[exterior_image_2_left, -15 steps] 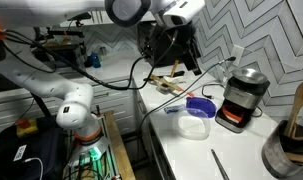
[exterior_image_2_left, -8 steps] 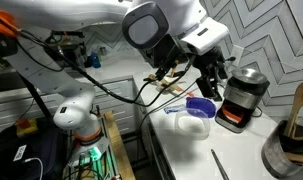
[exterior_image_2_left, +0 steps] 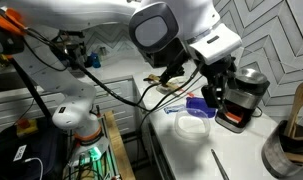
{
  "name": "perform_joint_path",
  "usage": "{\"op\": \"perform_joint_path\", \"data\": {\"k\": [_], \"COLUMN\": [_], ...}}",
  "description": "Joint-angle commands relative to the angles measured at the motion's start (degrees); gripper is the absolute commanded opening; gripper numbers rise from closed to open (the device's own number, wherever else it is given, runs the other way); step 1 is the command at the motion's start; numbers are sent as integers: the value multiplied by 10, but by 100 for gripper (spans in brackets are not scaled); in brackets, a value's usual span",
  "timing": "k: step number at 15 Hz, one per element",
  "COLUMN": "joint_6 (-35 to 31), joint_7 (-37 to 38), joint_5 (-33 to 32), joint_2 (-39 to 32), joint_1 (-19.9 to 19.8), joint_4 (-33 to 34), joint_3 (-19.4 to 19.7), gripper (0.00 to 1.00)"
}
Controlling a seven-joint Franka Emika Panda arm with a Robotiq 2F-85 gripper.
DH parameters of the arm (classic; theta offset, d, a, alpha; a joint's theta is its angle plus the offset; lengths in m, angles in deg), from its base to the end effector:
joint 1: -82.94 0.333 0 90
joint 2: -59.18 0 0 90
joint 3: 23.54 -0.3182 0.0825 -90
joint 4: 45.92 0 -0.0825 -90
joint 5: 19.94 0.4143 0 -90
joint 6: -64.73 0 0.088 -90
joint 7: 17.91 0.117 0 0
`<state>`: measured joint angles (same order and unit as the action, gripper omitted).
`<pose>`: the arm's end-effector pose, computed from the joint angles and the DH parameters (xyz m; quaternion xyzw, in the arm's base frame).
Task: Remove the orange heart shaped bowl from the coffee maker rack and put it in the clear bowl
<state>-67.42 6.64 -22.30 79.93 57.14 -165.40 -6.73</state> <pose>0.3750 -0.3737 0.6202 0.8010 -0.5279 0.2822 0.0112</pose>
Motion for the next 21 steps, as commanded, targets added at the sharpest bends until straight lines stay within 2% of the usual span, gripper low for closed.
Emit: {"op": "perform_joint_path", "data": {"k": [1,2,5,8,10,12,13,18,21], "joint_6": [76,84,154,242,277,321,280,305,232], "joint_7": [10,22,12,-46,-98,-109,-87,-101,-150], "joint_5": [-16,-38,-14,63,126,172,128,157,222], "joint_2": [-75,-88,-141,-179,-191,-201,-185,-194,-211], "joint_1": [-16,-22,-16,-16,-25,-30,-21,-26,-21], "joint_4": [59,60,86,118,121,124,108,116,83], "joint_3": [15,14,37,72,96,111,100,110,108], "gripper": [100,100,100,100,100,100,100,100,100]}}
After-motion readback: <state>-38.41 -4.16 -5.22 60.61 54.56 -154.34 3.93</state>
